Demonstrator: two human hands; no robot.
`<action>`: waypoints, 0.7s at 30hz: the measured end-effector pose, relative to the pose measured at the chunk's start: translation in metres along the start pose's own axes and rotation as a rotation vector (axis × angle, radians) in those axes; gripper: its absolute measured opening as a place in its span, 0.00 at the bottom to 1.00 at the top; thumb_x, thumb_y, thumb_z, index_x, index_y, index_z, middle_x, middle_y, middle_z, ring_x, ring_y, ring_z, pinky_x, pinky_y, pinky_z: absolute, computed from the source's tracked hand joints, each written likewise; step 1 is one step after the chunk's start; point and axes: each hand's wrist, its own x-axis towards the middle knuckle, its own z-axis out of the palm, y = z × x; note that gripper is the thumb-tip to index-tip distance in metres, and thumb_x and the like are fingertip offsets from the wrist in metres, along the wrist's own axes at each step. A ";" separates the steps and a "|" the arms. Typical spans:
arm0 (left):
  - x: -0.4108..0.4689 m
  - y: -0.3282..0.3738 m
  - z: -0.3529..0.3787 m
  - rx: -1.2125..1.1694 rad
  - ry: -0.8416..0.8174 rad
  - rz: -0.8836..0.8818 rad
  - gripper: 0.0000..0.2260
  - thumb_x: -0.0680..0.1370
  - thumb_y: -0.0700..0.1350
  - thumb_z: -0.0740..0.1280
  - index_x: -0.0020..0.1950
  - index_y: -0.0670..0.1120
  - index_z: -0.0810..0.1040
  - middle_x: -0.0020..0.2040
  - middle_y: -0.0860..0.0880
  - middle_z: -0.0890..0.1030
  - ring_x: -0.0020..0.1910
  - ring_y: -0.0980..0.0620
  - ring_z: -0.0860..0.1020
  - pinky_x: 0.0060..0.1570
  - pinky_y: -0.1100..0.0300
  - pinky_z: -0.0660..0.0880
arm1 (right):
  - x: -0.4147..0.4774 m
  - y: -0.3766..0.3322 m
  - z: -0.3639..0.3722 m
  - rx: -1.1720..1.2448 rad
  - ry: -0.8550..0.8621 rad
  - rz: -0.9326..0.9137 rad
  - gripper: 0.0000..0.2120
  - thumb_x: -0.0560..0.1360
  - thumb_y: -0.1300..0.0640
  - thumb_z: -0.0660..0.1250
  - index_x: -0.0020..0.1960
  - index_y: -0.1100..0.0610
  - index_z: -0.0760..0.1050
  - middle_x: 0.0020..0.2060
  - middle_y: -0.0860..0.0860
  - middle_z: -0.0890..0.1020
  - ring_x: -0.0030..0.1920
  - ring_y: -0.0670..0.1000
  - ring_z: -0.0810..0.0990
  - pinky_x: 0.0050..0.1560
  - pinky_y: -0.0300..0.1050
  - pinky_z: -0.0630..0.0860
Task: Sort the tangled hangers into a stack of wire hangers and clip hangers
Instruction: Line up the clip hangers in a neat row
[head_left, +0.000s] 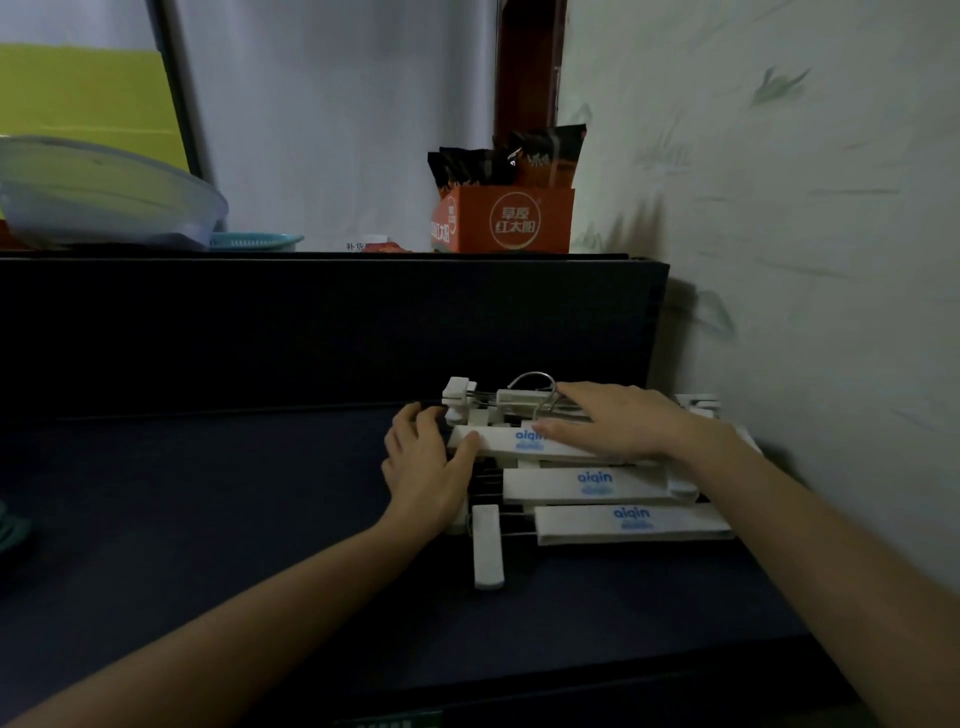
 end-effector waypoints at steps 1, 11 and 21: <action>-0.001 0.002 0.002 0.003 0.004 0.000 0.23 0.78 0.51 0.59 0.70 0.46 0.60 0.74 0.47 0.53 0.73 0.46 0.52 0.70 0.47 0.52 | 0.000 0.003 0.000 0.011 -0.003 -0.005 0.40 0.71 0.28 0.49 0.75 0.50 0.54 0.74 0.48 0.63 0.70 0.53 0.66 0.65 0.53 0.68; -0.003 0.004 0.005 0.071 0.017 -0.004 0.22 0.78 0.52 0.60 0.69 0.47 0.63 0.73 0.47 0.55 0.72 0.47 0.54 0.70 0.49 0.53 | 0.001 0.019 -0.014 0.221 -0.123 -0.112 0.23 0.80 0.44 0.51 0.71 0.53 0.64 0.67 0.53 0.72 0.65 0.53 0.71 0.65 0.46 0.65; 0.002 -0.005 -0.012 0.306 0.072 0.338 0.13 0.77 0.55 0.60 0.56 0.50 0.76 0.55 0.52 0.75 0.54 0.56 0.70 0.63 0.56 0.59 | 0.010 0.074 -0.020 0.263 -0.125 -0.105 0.15 0.77 0.48 0.62 0.60 0.53 0.76 0.51 0.45 0.78 0.49 0.43 0.76 0.46 0.32 0.69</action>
